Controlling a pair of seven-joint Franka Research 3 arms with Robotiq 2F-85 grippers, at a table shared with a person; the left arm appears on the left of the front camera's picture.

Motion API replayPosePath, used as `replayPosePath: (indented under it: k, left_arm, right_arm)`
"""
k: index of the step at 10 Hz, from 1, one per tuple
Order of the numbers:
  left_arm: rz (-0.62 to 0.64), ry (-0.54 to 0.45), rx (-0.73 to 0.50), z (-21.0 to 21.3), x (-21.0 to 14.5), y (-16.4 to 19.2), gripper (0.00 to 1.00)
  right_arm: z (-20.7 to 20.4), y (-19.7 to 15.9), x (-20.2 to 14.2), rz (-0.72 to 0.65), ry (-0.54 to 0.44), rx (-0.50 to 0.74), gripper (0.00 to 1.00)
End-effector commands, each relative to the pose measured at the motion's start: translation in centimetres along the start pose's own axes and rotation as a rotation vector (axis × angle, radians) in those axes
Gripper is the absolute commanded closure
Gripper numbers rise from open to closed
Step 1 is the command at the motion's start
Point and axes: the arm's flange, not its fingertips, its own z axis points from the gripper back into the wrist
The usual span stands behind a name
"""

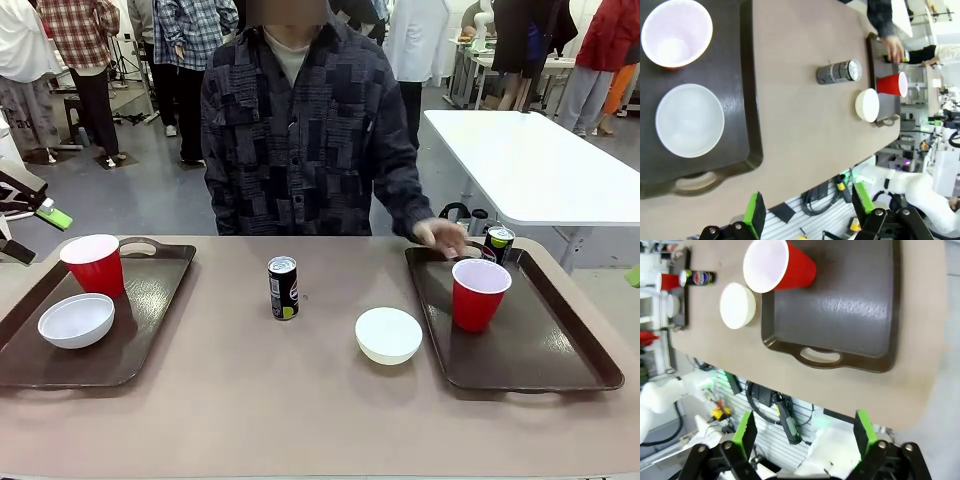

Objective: Prepare tableware on both trays.
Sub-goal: Pick up a Picnic Bowl from the table and place it on a Handle tray.

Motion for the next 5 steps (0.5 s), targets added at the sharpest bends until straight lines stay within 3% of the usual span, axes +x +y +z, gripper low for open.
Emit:
replayPosePath:
  k: [1, 5]
  left_arm:
    - [0.001, 0.005, -0.006, 0.3, 0.1, 0.1, 0.08]
    - [0.001, 0.000, 0.000, 0.0, 0.0, 0.0, 0.08]
  right_arm:
    - [-0.8, 0.5, 1.2, -0.012, 0.017, -0.004, 0.00]
    - [-4.0, 5.5, 3.0, 0.009, 0.029, -0.067, 0.00]
